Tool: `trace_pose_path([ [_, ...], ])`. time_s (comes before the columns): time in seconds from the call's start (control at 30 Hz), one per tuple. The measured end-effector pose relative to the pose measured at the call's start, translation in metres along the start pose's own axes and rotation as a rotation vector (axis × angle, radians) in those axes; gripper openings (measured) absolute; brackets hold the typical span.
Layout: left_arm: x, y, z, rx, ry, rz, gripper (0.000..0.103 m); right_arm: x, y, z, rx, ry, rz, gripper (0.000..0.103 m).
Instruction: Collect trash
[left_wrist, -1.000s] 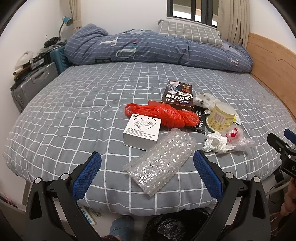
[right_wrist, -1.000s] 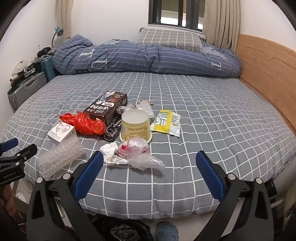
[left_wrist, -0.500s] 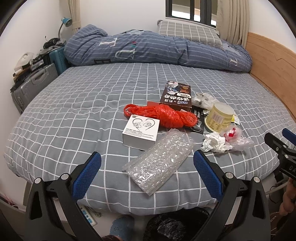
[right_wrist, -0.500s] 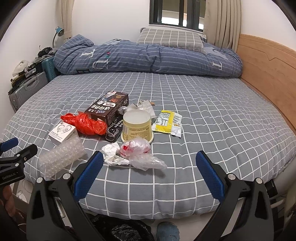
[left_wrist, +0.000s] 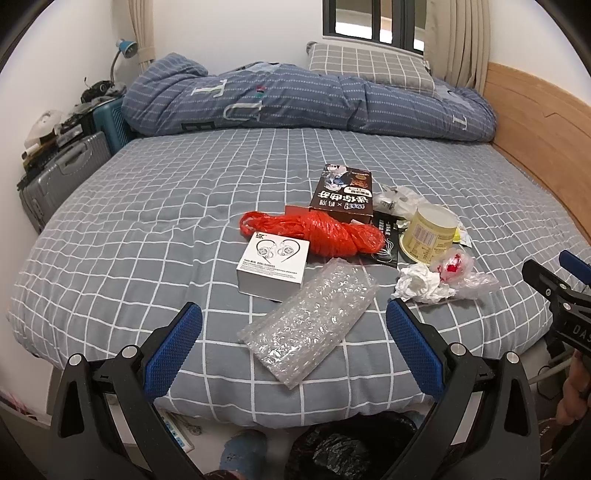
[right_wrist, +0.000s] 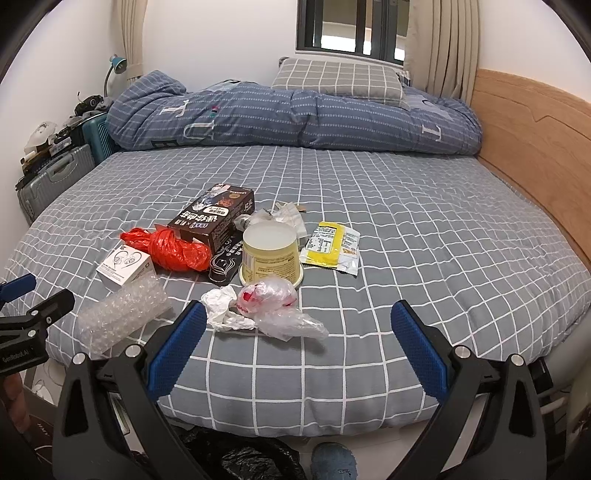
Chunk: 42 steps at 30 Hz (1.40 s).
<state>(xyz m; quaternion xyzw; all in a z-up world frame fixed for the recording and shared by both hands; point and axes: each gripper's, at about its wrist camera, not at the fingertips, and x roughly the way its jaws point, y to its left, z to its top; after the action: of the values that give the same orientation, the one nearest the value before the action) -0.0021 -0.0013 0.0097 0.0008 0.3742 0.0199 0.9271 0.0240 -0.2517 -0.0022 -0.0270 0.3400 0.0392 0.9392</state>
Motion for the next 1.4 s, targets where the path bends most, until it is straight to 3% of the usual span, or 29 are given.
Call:
trace_pose_path([
  [0.93,0.008,-0.003,-0.001,0.003,0.019,-0.014,0.097,0.002,0.007,0.004,-0.035,-0.004,-0.006,0.096],
  [1.4,0.074,-0.010,-0.014,0.019,0.147,-0.040,0.097,0.065,0.019,0.000,-0.084,0.071,-0.001,0.096],
])
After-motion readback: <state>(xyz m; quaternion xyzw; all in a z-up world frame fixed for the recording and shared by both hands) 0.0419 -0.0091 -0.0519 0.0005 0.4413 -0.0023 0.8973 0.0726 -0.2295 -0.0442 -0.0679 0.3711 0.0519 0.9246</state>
